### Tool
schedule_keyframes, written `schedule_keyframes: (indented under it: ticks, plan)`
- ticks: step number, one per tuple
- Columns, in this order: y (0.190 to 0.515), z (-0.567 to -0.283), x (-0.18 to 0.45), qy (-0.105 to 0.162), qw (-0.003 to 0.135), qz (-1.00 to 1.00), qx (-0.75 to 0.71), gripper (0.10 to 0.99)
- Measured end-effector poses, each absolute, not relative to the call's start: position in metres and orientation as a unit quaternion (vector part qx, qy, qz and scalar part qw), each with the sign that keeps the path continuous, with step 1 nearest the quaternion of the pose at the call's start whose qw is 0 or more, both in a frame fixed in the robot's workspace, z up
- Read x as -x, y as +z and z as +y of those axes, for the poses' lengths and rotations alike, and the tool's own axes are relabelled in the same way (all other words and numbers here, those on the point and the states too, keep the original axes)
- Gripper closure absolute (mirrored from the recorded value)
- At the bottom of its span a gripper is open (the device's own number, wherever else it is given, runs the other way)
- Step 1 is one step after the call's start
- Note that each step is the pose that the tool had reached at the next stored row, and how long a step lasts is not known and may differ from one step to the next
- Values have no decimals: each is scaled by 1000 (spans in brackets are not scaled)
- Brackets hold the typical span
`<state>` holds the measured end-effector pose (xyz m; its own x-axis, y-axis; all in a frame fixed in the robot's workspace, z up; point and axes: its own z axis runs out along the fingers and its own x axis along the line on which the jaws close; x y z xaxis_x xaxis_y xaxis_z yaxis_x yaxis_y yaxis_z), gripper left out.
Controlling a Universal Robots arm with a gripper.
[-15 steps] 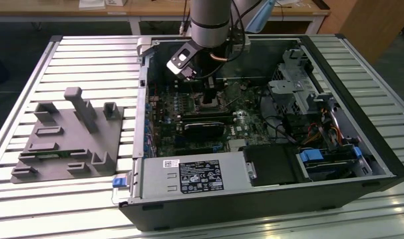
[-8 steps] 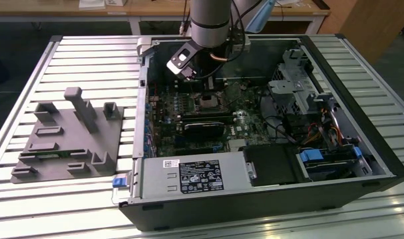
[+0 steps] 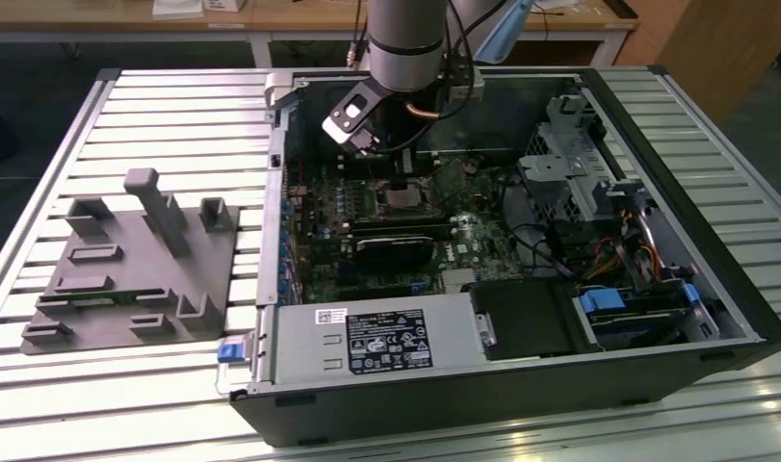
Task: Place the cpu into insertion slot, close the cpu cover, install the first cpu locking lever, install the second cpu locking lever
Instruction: 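Place the cpu into insertion slot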
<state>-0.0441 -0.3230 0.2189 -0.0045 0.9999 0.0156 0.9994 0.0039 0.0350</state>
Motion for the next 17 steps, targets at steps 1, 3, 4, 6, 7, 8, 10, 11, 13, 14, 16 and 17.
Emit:
schedule_keyframes:
  ticks: [1,3,4,6,7,8,10,11,13,14,16,17]
  plan:
    - [219,-323,44,18,7,708,-706,980]
    - [219,-323,44,18,7,708,-706,980]
    - [219,-323,43,18,7,709,-705,980]
    - [219,-323,40,18,7,709,-705,980]
    - [219,-323,38,18,7,708,-705,980]
    - [219,-323,35,18,7,708,-705,980]
    - [219,-323,31,18,7,709,-705,980]
    - [219,-323,29,18,7,709,-705,980]
    - [219,-323,28,18,7,708,-705,980]
    - [219,-323,28,18,7,708,-705,980]
    - [219,-323,28,18,7,708,-705,980]
    - [219,-323,28,18,7,708,-705,980]
